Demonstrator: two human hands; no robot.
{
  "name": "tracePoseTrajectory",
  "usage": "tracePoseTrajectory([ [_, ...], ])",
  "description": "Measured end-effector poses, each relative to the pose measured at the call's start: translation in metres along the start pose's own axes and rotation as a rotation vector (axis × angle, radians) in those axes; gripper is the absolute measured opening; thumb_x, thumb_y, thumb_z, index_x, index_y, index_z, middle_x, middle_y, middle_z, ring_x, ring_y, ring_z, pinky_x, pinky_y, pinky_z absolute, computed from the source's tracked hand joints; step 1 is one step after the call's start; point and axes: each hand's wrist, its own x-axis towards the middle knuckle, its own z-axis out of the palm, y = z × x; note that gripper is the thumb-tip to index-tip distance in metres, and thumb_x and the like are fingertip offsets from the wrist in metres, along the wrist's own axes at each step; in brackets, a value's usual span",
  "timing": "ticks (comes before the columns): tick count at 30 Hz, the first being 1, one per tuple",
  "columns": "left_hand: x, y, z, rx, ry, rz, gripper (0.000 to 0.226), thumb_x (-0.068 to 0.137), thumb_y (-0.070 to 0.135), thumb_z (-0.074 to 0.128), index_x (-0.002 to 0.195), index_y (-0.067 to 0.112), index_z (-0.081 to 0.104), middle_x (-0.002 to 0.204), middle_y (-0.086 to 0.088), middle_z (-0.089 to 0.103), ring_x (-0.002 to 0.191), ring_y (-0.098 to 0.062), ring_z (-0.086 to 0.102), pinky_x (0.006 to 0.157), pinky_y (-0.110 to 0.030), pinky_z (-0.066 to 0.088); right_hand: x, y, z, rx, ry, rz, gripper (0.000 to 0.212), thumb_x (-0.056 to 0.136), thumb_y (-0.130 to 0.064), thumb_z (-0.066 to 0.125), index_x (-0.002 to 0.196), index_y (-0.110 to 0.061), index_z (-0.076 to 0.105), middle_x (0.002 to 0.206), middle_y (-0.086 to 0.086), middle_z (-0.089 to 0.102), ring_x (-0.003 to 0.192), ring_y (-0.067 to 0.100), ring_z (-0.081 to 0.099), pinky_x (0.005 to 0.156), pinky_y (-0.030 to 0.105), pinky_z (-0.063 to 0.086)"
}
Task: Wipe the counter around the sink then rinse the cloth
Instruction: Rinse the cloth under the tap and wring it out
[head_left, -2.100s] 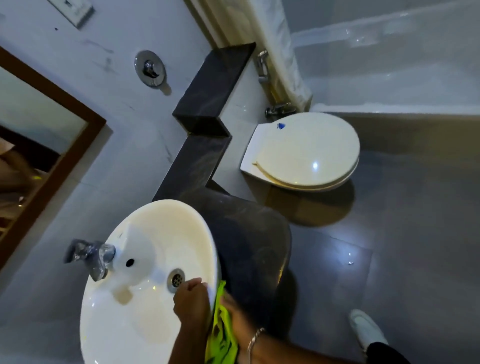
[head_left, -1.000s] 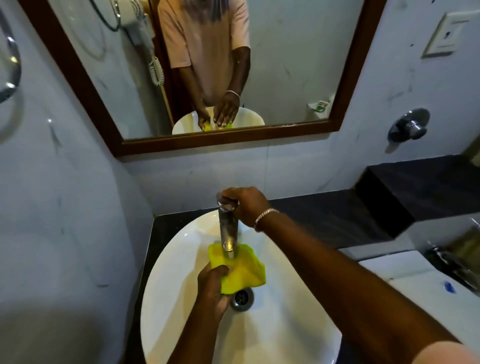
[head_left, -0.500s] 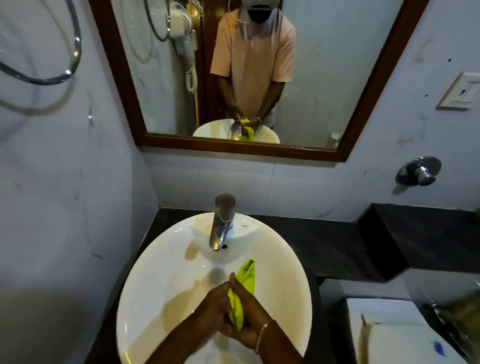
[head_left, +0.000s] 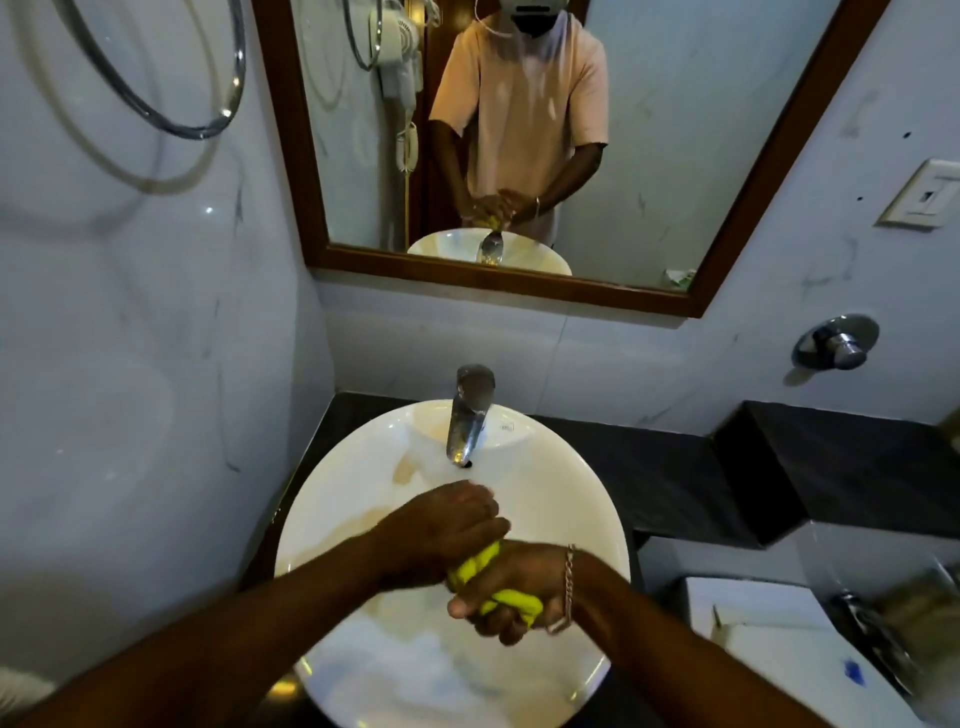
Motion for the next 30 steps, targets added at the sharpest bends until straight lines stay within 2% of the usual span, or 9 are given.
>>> tracePoseTrajectory([
  [3,0.010,-0.011,-0.007,-0.009,-0.205,-0.125,0.032,0.077,0.030,0.067,0.102,0.017,0.050,0.082,-0.006,0.066,0.070,-0.022,0.065,0.053,-0.029,0.051,-0.002,-0.020,-0.001,-0.418,0.373,0.125,0.016,0.076,-0.014,0.073,0.076,-0.020,0.058,0.063,0.001,0.055,0.053,0.014,0.053,0.049,0.025,0.043],
  [5,0.018,-0.017,-0.009,-0.064,-0.307,-0.294,0.039,0.076,0.022,0.070,0.107,0.018,0.045,0.094,-0.010,0.067,0.081,-0.027,0.067,0.065,-0.035,0.056,0.005,-0.032,-0.003,-0.729,0.621,0.089,0.024,0.073,-0.022,0.076,0.094,-0.016,0.066,0.087,0.013,0.067,0.075,0.029,0.066,0.067,0.037,0.056],
  [8,0.033,-0.021,-0.018,-0.123,-0.394,-0.459,0.046,0.080,0.012,0.067,0.121,0.017,0.047,0.114,-0.013,0.066,0.100,-0.030,0.064,0.086,-0.040,0.055,0.013,-0.041,-0.002,-0.915,0.878,0.076,0.045,0.074,-0.028,0.076,0.112,-0.007,0.062,0.110,0.015,0.066,0.098,0.031,0.063,0.079,0.033,0.050],
  [13,0.046,-0.029,-0.034,-0.078,-0.516,-0.566,0.055,0.078,0.015,0.067,0.128,0.015,0.044,0.115,-0.015,0.063,0.099,-0.032,0.061,0.079,-0.039,0.051,0.012,-0.048,-0.001,-1.134,1.135,0.022,0.025,0.082,-0.022,0.064,0.101,-0.006,0.064,0.091,0.012,0.070,0.069,0.023,0.057,0.063,0.031,0.051],
  [19,0.055,-0.039,-0.042,-0.308,-0.688,-0.700,0.032,0.084,0.010,0.063,0.115,0.006,0.057,0.112,-0.017,0.064,0.089,-0.027,0.058,0.075,-0.034,0.048,0.016,-0.051,-0.005,-1.284,1.244,-0.045,0.024,0.083,-0.021,0.063,0.105,-0.011,0.066,0.090,0.012,0.071,0.067,0.023,0.056,0.067,0.034,0.053],
  [24,0.048,-0.048,-0.040,-0.516,-0.771,-0.765,0.033,0.078,0.011,0.072,0.107,0.002,0.059,0.096,-0.020,0.062,0.063,-0.024,0.056,0.061,-0.033,0.052,0.026,-0.040,-0.008,-1.318,1.281,-0.123,0.030,0.083,-0.025,0.066,0.110,-0.013,0.062,0.093,0.009,0.072,0.075,0.027,0.065,0.063,0.031,0.047],
  [26,0.041,-0.049,-0.026,-0.528,-0.762,-0.818,0.038,0.074,0.013,0.075,0.108,0.004,0.061,0.101,-0.019,0.067,0.067,-0.025,0.062,0.062,-0.035,0.055,0.034,-0.032,-0.010,-1.302,1.267,-0.107,0.031,0.081,-0.026,0.066,0.110,-0.015,0.062,0.095,0.008,0.072,0.081,0.028,0.067,0.068,0.033,0.053],
  [28,0.036,-0.039,0.000,-0.433,-0.648,-0.892,0.056,0.069,0.020,0.079,0.120,0.010,0.056,0.116,-0.013,0.066,0.091,-0.029,0.066,0.081,-0.041,0.057,0.032,-0.021,-0.017,-1.247,1.235,-0.068,0.034,0.078,-0.028,0.066,0.110,-0.017,0.061,0.101,0.009,0.072,0.090,0.031,0.067,0.078,0.037,0.055],
  [30,0.030,-0.013,0.015,-0.600,-0.242,-1.123,0.066,0.073,0.014,0.074,0.131,0.012,0.043,0.125,-0.013,0.059,0.109,-0.031,0.060,0.092,-0.032,0.050,0.030,-0.003,-0.028,-1.063,1.184,-0.080,0.048,0.071,-0.033,0.071,0.114,-0.017,0.056,0.109,0.012,0.069,0.099,0.035,0.064,0.083,0.039,0.054],
])
